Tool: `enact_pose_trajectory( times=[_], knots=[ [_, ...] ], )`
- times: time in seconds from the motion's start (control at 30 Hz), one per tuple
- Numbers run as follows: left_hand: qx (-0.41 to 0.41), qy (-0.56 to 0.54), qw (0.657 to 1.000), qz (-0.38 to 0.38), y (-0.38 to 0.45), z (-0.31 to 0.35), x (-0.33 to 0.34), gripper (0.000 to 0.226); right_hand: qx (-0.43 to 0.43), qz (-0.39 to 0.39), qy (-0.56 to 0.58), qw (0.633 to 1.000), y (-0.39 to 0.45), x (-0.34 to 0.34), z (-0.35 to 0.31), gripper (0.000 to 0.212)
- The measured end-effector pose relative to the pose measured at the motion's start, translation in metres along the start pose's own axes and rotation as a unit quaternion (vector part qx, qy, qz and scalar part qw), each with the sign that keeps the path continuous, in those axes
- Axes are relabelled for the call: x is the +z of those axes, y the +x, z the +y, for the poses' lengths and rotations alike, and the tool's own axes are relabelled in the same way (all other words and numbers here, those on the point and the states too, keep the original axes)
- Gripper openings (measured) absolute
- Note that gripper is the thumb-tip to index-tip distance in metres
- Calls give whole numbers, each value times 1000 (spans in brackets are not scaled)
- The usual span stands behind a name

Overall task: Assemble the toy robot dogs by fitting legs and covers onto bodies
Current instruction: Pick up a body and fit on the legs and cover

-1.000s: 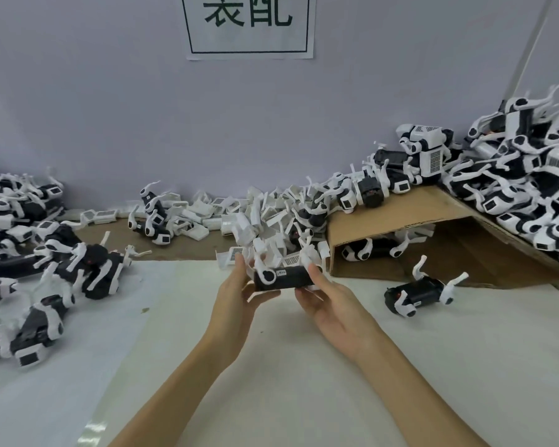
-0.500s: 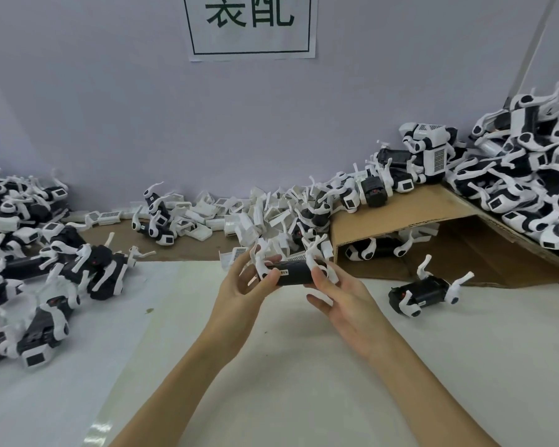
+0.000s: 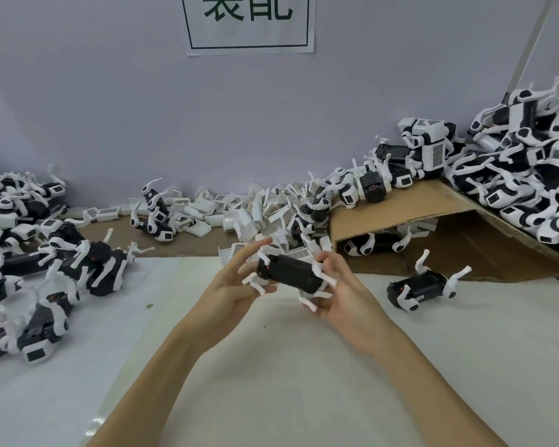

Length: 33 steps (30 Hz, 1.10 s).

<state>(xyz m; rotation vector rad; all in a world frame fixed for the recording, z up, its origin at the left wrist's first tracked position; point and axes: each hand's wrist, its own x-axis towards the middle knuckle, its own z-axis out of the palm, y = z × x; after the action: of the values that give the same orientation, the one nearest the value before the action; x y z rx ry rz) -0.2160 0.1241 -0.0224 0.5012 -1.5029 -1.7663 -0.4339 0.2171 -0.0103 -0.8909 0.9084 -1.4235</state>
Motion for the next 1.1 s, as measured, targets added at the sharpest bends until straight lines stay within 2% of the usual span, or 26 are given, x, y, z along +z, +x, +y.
enact_pose_trajectory(
  times=[0.03, 0.1, 0.23, 0.27, 0.33, 0.4, 0.47, 0.6, 0.73, 0.83, 0.9, 0.97, 1.03, 1.1],
  knots=[
    [-7, -29, 999, -10, 0, 1, 0, 90, -37, 23, -66, 997, 0, 2, 3, 16],
    [-11, -95, 995, -3, -1, 2, 2, 77, -74, 43, -126, 988, 1, 3, 5, 31],
    [-16, -189, 981, 39, -3, 5, 7, 29, -67, 41, -97, 992, 1, 3, 1, 24],
    [-11, -190, 980, 54, -2, 6, 10, 18, -70, 39, -95, 992, 1, 4, 1, 25],
    [3, -124, 988, 95, -1, 7, 19, 10, -77, 44, -115, 989, 1, 7, 4, 24],
    [22, -39, 992, 122, 0, 4, 24, 16, -81, 39, -143, 986, 3, 6, 8, 16],
    [38, 3, 991, 131, -1, 1, 25, 24, -83, 31, -158, 984, 4, 5, 10, 17],
    [26, -32, 993, 113, -2, 7, 23, 41, -104, 50, -146, 982, 2, 7, 8, 38],
    [-3, 11, 987, 163, -2, 7, 22, 58, -113, 44, -178, 977, 0, 9, 9, 38],
    [20, 67, 979, 189, -3, 6, 22, 59, -99, 40, -185, 977, -2, 12, 11, 46],
    [40, 115, 975, 187, -4, 4, 21, 51, -105, 33, -192, 975, -2, 12, 12, 42],
    [68, 205, 957, 194, -4, 0, 22, 44, -113, 42, -187, 975, -3, 12, 10, 43],
    [121, 334, 907, 225, -4, -3, 23, 40, -143, 82, -195, 967, -3, 13, 11, 46],
    [174, 442, 857, 200, -6, -7, 26, 39, -174, 127, -217, 952, -4, 18, 14, 49]
  ],
)
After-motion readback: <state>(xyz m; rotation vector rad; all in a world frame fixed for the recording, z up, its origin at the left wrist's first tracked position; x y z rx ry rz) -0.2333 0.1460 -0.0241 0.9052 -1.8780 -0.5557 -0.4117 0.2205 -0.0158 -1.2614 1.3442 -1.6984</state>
